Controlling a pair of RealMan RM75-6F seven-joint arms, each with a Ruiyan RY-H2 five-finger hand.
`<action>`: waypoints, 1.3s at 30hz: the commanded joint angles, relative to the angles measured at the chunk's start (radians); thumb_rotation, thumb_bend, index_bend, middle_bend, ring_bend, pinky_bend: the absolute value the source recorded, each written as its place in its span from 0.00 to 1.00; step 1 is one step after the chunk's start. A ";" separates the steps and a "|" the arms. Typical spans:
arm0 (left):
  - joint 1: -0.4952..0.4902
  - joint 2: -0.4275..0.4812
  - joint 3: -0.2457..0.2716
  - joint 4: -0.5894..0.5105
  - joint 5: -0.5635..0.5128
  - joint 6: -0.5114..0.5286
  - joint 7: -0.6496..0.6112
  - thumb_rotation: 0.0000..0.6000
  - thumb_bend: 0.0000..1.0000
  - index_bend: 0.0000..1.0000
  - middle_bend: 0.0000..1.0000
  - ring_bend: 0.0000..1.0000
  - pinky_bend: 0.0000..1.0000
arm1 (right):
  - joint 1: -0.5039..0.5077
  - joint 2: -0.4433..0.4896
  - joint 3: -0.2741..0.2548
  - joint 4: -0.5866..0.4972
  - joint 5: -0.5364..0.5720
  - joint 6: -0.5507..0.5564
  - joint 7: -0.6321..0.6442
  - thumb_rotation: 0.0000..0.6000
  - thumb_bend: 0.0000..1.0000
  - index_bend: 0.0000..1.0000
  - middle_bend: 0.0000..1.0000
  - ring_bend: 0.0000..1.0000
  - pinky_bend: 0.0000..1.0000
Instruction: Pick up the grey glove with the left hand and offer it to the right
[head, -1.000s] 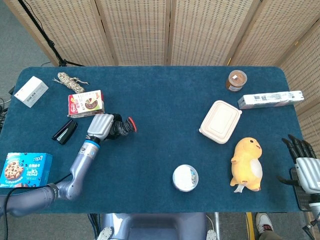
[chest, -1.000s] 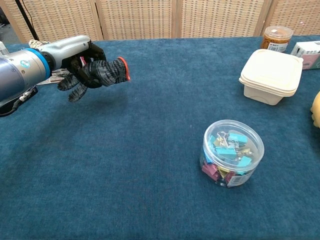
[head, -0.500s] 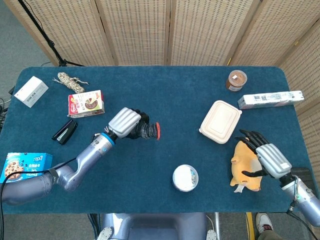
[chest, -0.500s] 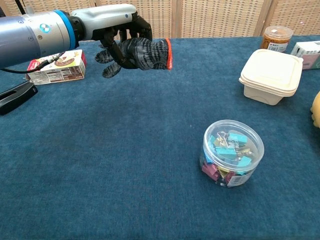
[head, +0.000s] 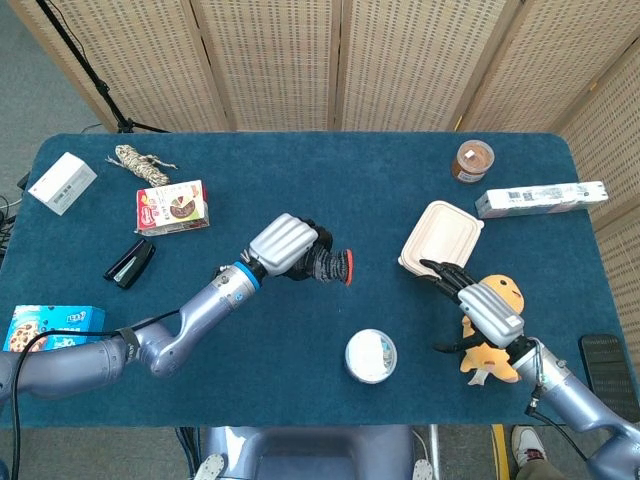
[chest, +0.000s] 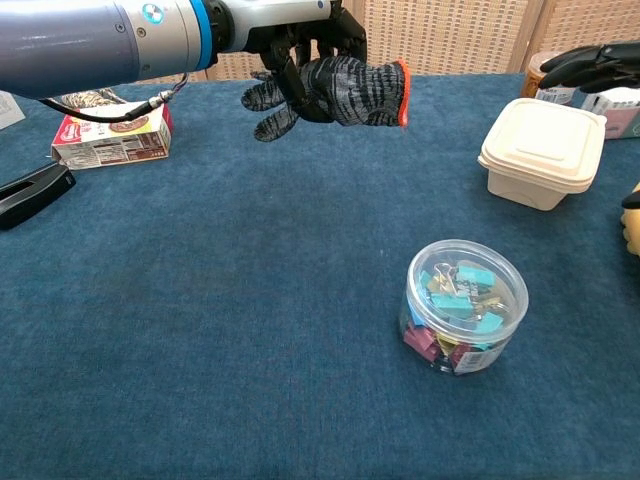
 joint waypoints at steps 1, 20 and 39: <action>-0.015 0.008 -0.005 -0.025 -0.043 0.007 0.035 1.00 0.26 0.55 0.49 0.41 0.51 | 0.006 -0.012 -0.007 -0.007 0.005 -0.004 -0.011 1.00 0.00 0.15 0.04 0.00 0.00; -0.073 0.012 0.015 -0.080 -0.190 0.011 0.106 1.00 0.25 0.55 0.49 0.40 0.51 | 0.035 -0.129 0.014 -0.016 0.094 -0.027 -0.165 1.00 0.00 0.12 0.04 0.00 0.00; -0.102 -0.028 0.006 -0.066 -0.262 0.030 0.078 1.00 0.25 0.55 0.49 0.40 0.51 | 0.050 -0.174 0.018 -0.064 0.128 -0.030 -0.236 1.00 0.00 0.13 0.04 0.00 0.00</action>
